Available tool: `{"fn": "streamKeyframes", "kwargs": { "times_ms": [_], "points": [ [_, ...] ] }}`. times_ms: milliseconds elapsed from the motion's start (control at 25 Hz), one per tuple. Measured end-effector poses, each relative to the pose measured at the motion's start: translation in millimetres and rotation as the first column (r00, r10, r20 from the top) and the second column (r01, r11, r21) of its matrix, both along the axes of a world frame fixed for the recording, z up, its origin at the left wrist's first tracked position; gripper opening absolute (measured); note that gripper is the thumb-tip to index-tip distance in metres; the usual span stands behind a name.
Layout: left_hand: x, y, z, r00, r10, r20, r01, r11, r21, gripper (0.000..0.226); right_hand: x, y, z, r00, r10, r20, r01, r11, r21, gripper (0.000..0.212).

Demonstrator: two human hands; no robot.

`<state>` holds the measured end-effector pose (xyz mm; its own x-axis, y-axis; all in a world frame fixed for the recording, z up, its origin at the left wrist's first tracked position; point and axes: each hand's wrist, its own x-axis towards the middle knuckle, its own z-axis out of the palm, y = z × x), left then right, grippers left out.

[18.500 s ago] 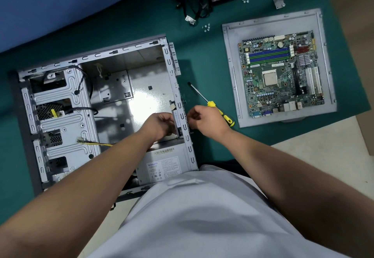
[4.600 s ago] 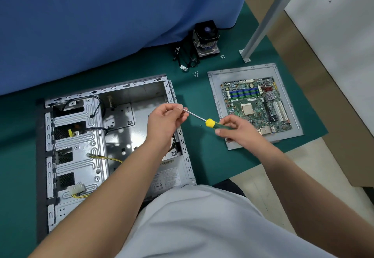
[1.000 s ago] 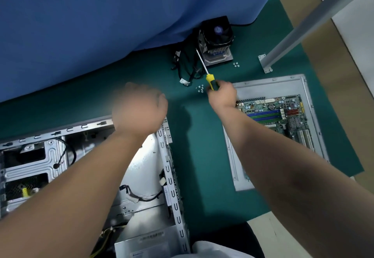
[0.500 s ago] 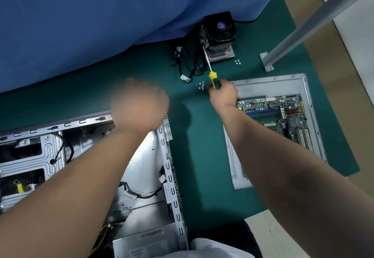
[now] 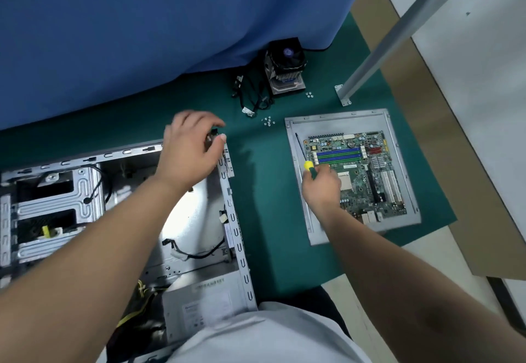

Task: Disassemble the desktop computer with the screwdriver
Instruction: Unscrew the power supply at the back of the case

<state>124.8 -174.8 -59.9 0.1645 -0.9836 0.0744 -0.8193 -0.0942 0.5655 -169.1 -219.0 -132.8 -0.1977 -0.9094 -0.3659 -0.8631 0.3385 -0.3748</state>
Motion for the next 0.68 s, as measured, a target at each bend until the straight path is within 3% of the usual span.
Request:
{"fn": "streamKeyframes", "kwargs": {
  "times_ms": [120,240,320,400,560,680],
  "points": [
    [-11,56,-1,0.992,0.122,-0.038,-0.125,0.987,-0.097,0.025,-7,8,3,0.997,0.05,-0.064,-0.045,0.997,0.066,0.038],
    [-18,111,-11,0.99,0.12,-0.078,-0.125,0.991,-0.057,0.015,-5,11,6,0.987,0.119,-0.112,-0.103,0.984,0.144,0.034],
    [-20,132,-23,0.977,0.087,-0.195,-0.056,0.986,0.157,0.01,-4,12,10,0.983,0.134,-0.128,-0.11,0.978,0.176,0.035],
    [-19,138,-34,0.959,0.105,-0.262,0.024,0.895,0.445,0.014,-4,13,13,0.978,0.147,-0.146,-0.116,0.973,0.199,0.039],
    [-22,132,-53,0.988,0.023,-0.155,0.099,0.676,0.73,0.026,-5,18,25,0.971,0.212,-0.115,-0.194,0.97,0.147,0.044],
    [-31,124,-61,0.976,-0.219,-0.012,0.129,0.528,0.839,0.022,-1,34,36,0.967,0.252,-0.044,-0.246,0.964,0.104,0.039]
  ]
}}
